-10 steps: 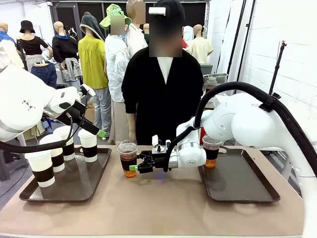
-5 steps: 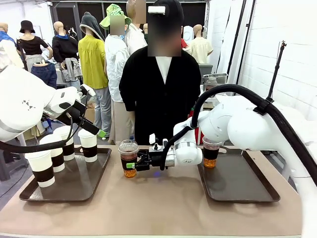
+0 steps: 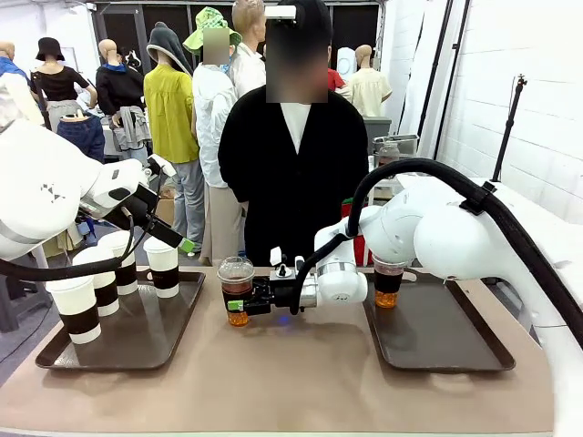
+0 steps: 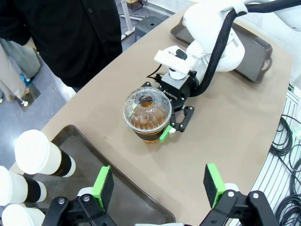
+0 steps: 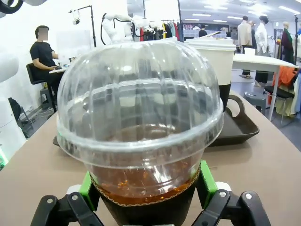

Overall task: Distribute the coffee onto the tray.
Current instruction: Pick up another iced Americano from the middle of the table and place it on the right Handle tray.

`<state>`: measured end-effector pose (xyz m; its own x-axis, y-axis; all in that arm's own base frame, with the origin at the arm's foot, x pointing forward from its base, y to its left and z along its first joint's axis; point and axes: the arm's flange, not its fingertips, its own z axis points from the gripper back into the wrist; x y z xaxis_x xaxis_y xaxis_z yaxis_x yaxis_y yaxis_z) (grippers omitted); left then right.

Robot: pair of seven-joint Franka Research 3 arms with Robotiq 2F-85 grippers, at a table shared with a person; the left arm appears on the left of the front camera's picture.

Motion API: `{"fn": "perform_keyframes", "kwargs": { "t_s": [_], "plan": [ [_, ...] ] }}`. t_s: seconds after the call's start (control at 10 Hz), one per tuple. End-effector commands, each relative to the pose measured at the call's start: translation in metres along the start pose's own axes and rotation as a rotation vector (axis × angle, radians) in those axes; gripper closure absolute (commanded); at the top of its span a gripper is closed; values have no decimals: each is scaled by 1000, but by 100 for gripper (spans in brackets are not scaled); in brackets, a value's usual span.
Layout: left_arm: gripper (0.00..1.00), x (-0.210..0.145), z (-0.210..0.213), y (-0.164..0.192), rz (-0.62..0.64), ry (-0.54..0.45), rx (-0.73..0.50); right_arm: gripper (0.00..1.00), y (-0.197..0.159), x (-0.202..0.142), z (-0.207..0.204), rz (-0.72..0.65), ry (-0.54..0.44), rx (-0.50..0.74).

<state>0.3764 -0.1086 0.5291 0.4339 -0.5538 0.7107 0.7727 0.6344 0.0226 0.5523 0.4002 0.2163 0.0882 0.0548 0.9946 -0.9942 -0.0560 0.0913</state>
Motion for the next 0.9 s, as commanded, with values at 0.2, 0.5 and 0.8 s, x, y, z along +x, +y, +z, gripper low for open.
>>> {"fn": "perform_keyframes", "kwargs": {
  "t_s": [0.2,0.5,0.8],
  "plan": [
    [0,-2,1,2,2,-9,-13,22,-1,7,0,-4,8,17],
    [0,-2,1,2,2,-9,-13,22,5,22,3,-12,16,23],
    [0,-2,1,2,2,-9,-13,22,24,54,13,-23,25,45]
  ]
}}
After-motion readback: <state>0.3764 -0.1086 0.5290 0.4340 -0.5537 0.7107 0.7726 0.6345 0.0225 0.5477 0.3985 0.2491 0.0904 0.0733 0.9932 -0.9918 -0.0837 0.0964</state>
